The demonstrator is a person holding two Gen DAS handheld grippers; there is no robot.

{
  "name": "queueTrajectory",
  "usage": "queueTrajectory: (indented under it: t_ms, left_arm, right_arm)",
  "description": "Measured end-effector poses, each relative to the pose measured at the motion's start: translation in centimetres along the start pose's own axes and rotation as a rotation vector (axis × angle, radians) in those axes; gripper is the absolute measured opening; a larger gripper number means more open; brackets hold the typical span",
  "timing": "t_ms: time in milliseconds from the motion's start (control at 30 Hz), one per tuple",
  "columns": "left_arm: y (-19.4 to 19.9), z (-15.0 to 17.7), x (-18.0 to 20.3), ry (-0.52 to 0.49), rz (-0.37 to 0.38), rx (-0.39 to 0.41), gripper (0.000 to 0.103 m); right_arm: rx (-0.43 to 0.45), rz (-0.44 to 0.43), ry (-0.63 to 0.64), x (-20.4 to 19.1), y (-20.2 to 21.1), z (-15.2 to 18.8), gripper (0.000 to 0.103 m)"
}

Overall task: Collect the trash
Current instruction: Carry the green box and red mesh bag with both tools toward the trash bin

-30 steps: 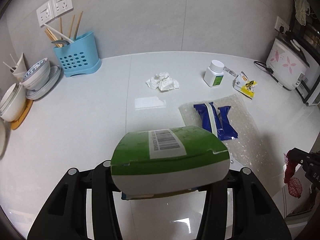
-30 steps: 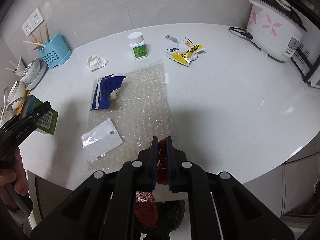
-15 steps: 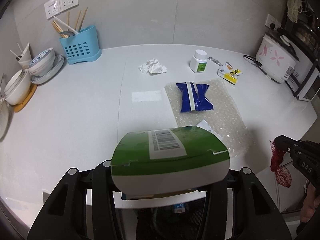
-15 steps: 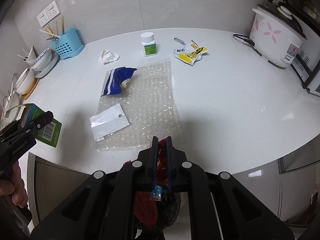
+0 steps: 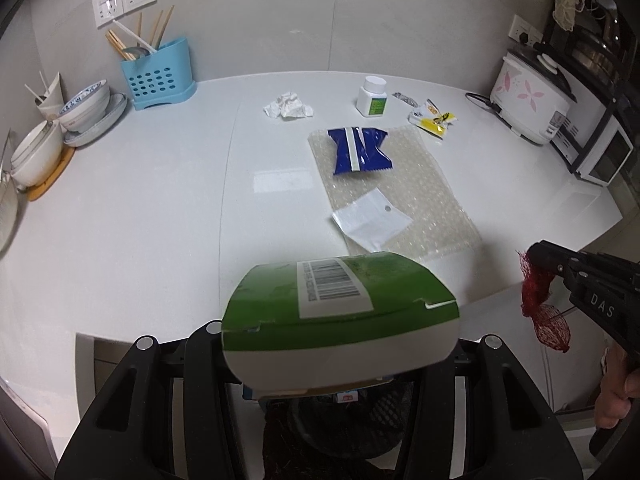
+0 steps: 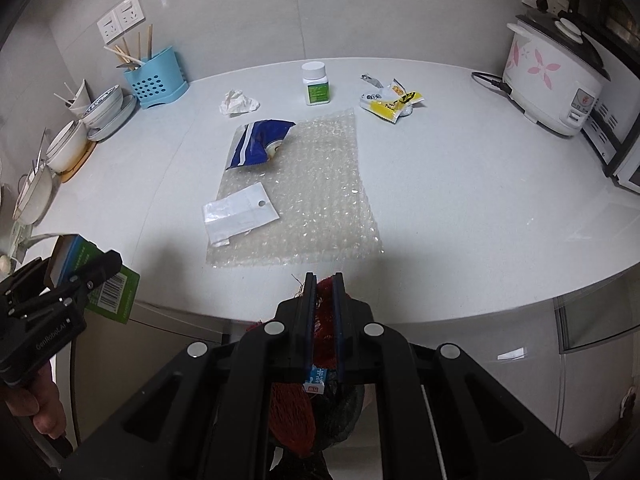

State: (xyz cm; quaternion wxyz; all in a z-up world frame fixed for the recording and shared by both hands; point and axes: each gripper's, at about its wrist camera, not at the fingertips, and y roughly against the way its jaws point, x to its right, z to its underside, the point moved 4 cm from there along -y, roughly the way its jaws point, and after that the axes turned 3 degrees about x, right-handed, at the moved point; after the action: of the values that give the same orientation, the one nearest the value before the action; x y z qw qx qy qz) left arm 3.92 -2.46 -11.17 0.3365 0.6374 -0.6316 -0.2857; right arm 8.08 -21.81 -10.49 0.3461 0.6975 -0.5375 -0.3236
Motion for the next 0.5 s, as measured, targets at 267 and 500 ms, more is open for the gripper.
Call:
queueTrajectory:
  t_ms: [267, 500]
  left_arm:
    - [0.8, 2.8, 0.5, -0.008, 0.016, -0.029, 0.046]
    - [0.7, 4.8, 0.9, -0.019, 0.023, -0.061, 0.046]
  right_arm:
    - [-0.010, -0.013, 0.014, -0.5, 0.7, 2.2, 0.007]
    - [-0.038, -0.024, 0.028, -1.1, 0.4, 4.7, 0.007]
